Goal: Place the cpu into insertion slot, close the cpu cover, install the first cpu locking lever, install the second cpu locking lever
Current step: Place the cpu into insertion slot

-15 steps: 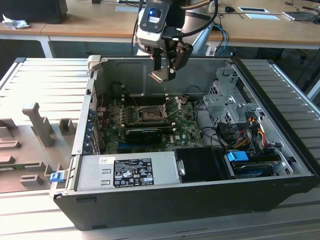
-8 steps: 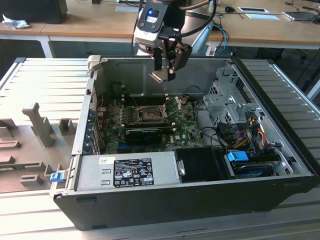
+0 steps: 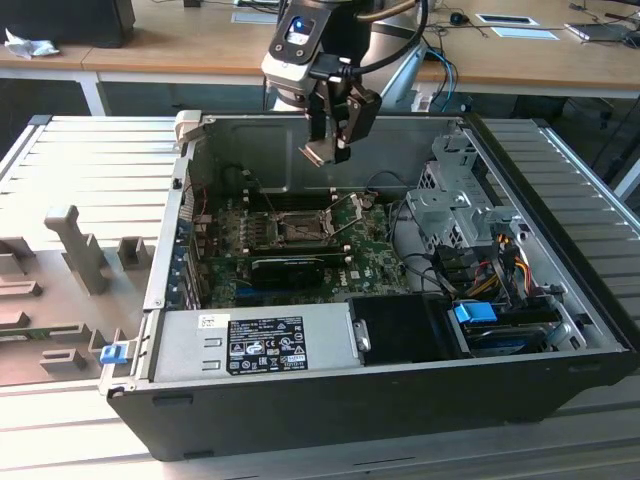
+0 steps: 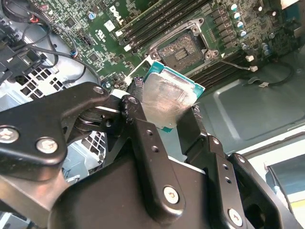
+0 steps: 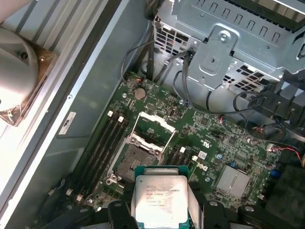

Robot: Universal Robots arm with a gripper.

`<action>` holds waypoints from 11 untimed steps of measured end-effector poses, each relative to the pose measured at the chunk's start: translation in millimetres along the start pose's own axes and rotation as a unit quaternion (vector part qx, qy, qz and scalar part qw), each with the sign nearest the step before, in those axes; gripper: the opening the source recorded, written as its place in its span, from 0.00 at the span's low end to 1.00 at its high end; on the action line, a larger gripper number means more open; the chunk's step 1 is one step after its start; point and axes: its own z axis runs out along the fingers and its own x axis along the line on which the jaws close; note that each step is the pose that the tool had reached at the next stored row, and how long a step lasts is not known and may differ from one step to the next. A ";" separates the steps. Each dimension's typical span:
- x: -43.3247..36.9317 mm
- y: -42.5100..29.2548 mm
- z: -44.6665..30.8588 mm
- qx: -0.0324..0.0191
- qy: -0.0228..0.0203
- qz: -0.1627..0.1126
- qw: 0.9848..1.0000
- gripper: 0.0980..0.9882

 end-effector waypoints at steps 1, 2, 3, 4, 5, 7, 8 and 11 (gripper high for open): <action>0.0 0.0 0.0 0.000 0.000 0.003 1.000 0.48; 0.0 0.0 0.1 0.000 -0.001 0.008 1.000 0.48; 0.0 0.0 0.1 0.000 -0.001 0.012 1.000 0.48; 0.0 0.0 0.1 0.000 -0.001 0.015 1.000 0.48; 0.0 0.0 0.2 0.000 -0.002 0.017 1.000 0.48; 0.0 0.0 0.2 0.000 -0.002 0.022 1.000 0.48; 0.0 0.0 0.3 -0.001 -0.002 0.025 1.000 0.48; 0.0 0.0 0.3 -0.001 -0.003 0.033 0.999 0.48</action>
